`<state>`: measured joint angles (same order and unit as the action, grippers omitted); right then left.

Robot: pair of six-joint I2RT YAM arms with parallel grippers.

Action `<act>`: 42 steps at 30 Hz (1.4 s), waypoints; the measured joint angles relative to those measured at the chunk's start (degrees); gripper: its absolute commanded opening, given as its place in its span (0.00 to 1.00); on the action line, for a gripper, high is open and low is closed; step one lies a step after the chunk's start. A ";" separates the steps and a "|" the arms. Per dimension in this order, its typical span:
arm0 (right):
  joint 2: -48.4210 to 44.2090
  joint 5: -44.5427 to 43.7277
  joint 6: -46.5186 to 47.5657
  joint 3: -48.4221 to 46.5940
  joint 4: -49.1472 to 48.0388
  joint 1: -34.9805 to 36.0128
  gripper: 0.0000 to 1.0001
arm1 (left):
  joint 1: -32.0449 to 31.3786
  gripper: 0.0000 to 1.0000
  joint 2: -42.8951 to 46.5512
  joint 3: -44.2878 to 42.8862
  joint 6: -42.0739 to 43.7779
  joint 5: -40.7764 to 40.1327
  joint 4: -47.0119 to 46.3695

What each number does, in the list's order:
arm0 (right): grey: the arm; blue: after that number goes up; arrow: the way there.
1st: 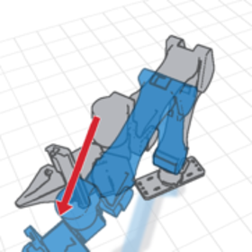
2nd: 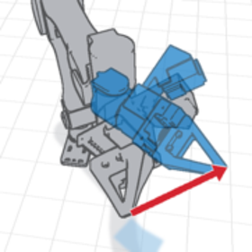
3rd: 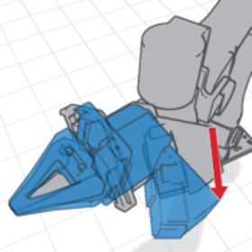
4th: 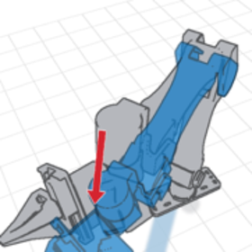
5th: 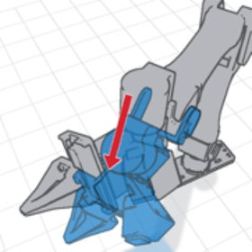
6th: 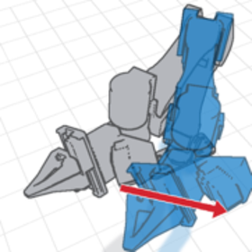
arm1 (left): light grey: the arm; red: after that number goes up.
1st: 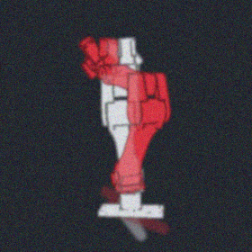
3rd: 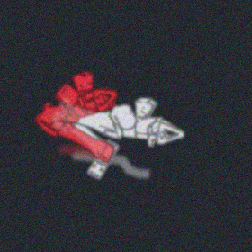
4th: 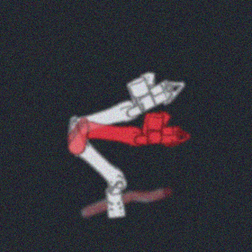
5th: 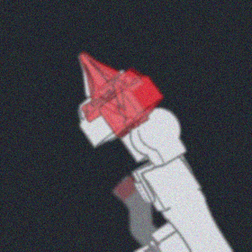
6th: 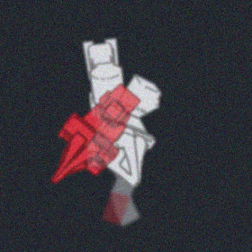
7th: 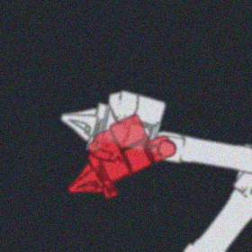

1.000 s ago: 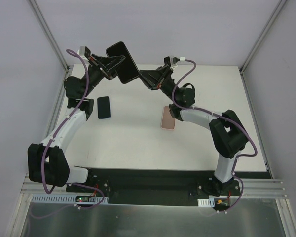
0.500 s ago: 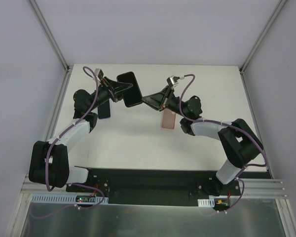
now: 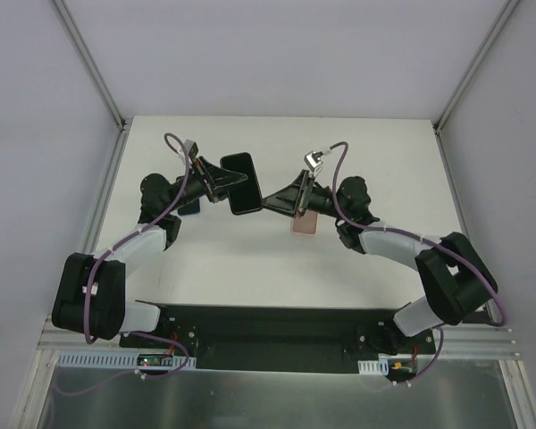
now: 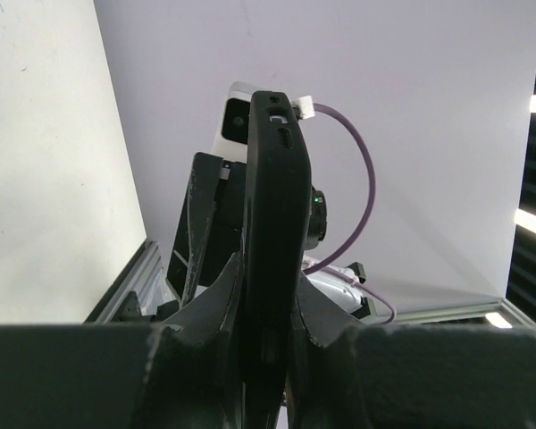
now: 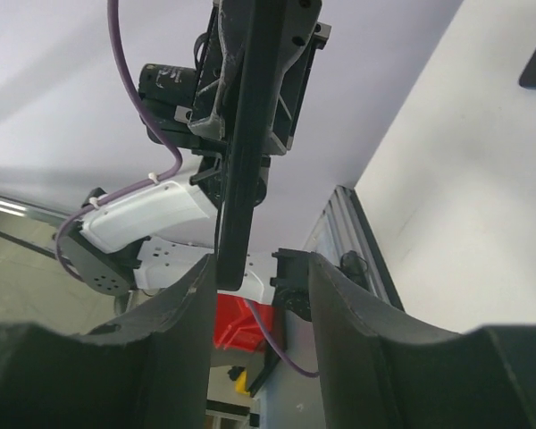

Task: Take the phone out of the phone case
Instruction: Remove the phone case from the phone.

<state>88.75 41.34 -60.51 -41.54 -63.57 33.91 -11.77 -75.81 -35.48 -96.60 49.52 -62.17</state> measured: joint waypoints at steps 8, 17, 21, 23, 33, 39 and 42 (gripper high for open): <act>-10.99 -6.36 20.04 -7.93 34.82 1.25 0.44 | -0.61 0.00 0.00 0.35 -0.22 -0.13 -0.59; -11.82 -18.05 34.25 -19.21 59.65 5.14 0.43 | -0.50 0.00 -0.04 0.28 1.49 -0.07 -0.63; -11.47 -24.30 37.53 -21.97 64.83 6.99 0.43 | -0.50 0.00 -0.04 0.09 3.19 0.17 0.57; -11.47 -27.02 38.75 -22.86 66.49 7.76 0.43 | -0.50 0.00 -0.07 -0.72 4.57 1.09 1.75; -18.58 -30.58 46.16 -22.29 72.59 8.13 0.65 | -2.34 0.00 -0.55 -6.43 11.89 13.73 0.26; -19.26 -31.54 50.51 -22.25 79.12 4.63 0.68 | -5.31 0.00 3.26 -7.28 15.76 22.05 0.70; -20.17 -27.36 50.23 -21.27 78.36 2.89 0.69 | -6.08 0.00 3.74 -7.34 18.08 23.52 1.88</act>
<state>68.58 13.98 -10.28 -62.81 14.79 36.80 -17.85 -72.07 -42.83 -78.52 73.03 -60.29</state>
